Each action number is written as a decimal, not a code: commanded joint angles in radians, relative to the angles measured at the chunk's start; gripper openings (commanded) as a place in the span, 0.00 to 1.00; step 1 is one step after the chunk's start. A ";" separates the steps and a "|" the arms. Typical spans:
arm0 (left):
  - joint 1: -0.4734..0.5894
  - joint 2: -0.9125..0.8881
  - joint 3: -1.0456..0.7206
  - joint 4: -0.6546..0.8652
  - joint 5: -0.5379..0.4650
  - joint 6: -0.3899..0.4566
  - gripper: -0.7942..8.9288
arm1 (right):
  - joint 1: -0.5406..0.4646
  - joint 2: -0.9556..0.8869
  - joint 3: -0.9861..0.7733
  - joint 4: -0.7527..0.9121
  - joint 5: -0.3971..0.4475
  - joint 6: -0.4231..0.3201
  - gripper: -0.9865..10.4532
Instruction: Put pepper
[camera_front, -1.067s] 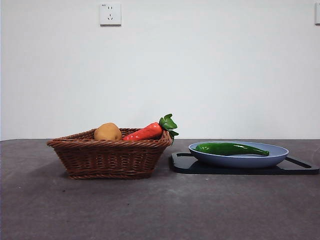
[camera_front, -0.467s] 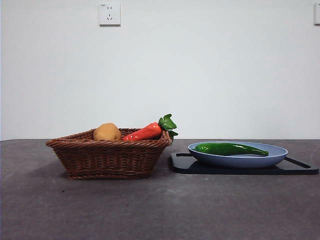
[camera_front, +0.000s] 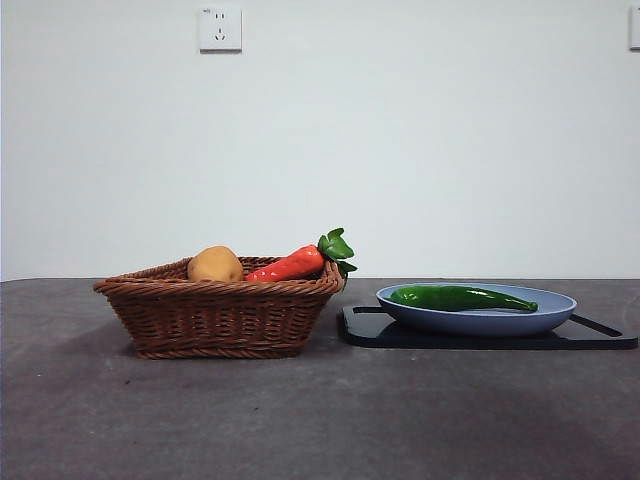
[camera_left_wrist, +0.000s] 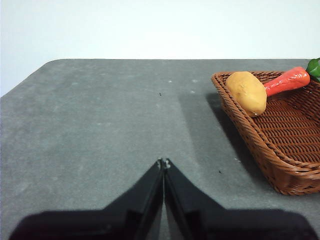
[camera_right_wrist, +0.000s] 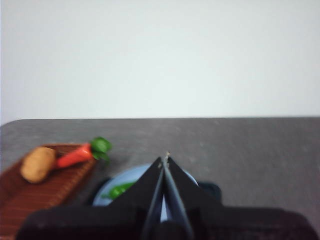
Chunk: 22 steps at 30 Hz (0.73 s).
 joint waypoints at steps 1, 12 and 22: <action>0.003 -0.005 -0.010 0.012 -0.002 -0.004 0.09 | 0.000 -0.050 -0.095 0.042 0.028 0.029 0.10; 0.003 -0.005 -0.010 0.013 -0.002 -0.004 0.09 | 0.000 -0.166 -0.310 0.048 0.028 0.063 0.10; 0.003 -0.005 -0.010 0.012 -0.002 -0.004 0.09 | 0.001 -0.172 -0.349 0.009 0.026 0.100 0.10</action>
